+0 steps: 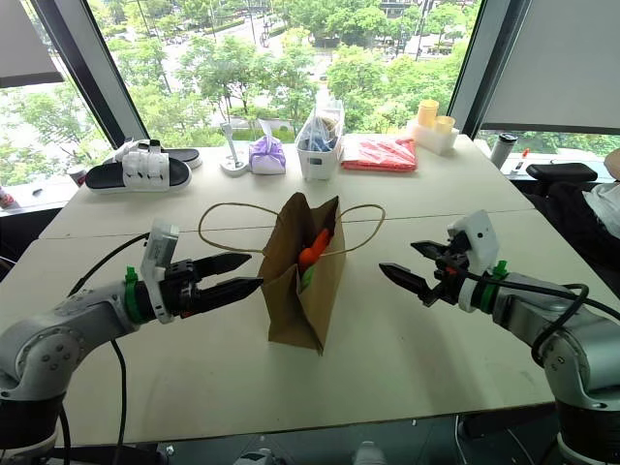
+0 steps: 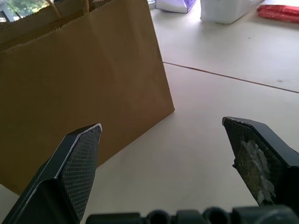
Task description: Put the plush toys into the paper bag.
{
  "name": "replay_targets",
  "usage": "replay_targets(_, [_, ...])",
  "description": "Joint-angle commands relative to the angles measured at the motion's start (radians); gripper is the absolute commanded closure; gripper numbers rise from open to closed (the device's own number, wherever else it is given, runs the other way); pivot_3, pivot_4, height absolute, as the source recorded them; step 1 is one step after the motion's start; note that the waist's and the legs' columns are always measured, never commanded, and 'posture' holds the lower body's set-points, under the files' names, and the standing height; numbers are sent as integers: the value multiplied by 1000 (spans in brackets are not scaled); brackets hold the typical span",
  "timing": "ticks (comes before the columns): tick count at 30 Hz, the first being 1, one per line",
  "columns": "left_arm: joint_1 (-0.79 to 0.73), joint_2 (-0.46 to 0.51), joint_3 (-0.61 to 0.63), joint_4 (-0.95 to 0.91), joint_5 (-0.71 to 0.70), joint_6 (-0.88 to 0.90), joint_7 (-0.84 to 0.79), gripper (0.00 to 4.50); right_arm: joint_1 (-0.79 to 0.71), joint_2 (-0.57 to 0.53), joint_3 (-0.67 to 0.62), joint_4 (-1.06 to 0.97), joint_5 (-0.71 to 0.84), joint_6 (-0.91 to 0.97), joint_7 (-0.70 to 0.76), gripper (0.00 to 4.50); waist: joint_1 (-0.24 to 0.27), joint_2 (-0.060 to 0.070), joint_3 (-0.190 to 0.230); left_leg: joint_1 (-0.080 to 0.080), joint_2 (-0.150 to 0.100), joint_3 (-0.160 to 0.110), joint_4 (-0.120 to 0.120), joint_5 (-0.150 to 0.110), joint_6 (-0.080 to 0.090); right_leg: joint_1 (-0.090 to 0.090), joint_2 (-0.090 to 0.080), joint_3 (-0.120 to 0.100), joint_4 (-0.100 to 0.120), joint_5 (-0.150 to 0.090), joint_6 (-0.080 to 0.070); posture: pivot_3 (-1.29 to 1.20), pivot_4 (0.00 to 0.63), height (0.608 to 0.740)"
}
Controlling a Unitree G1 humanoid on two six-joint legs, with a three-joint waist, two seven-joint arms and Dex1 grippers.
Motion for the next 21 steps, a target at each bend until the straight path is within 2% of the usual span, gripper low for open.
replay_targets(1, [13, 52, 11, -34, -18, 9, -66, 161, -29, 30, 16, -47, 22, -21, -19, 0, 0, 0, 0, 0, 0, 0, 0, 0, 0, 0, 0, 0, 0, 0, 0, 0, 150, 740])
replay_targets(3, [20, 61, -4, -56, -15, 8, -74, 161, -38, 51, 42, -61, 26, -18, -33, 0, 2, 0, 0, 0, 0, 0, 0, 0, 0, 0, 0, 0, 0, 0, 0, 0, 150, 740])
replay_targets(6, [27, 43, -53, -90, 20, -16, -66, 120, -55, 102, 105, -66, 8, -27, -62, 810, 1, 0, 0, 0, 0, -1, 0, 0, 0, 0, 0, 0, 0, 0, 0, 0, 150, 740])
replay_targets(10, [-14, -44, -160, -96, 121, -54, 22, 120, -85, 194, 199, -38, -36, -52, -114, 2688, 2, 0, 0, 0, 0, -2, 0, 0, 0, 1, 0, 0, 0, 0, 0, 0, 150, 740])
replay_targets(13, [-46, -90, -201, -88, 163, -64, 52, 120, -91, 207, 237, -20, -63, -69, -110, 4179, 3, 0, 0, 0, -1, -2, 0, 0, 0, 0, 0, 0, 0, 0, 0, 0, 150, 740])
replay_targets(14, [-55, -100, -207, -87, 170, -62, 62, 120, -94, 205, 250, -19, -71, -72, -106, 4442, 3, 0, 0, 0, -1, -2, 0, 0, 0, 0, 0, 0, 0, 0, 0, 0, 150, 740])
replay_targets(21, [-81, -158, -257, -97, 218, -45, 122, 120, -116, 226, 281, -14, -82, -77, -106, 4442, 0, 0, 0, 0, -1, -2, 0, 0, 0, 0, 0, 0, 0, 0, 0, 0, 150, 740])
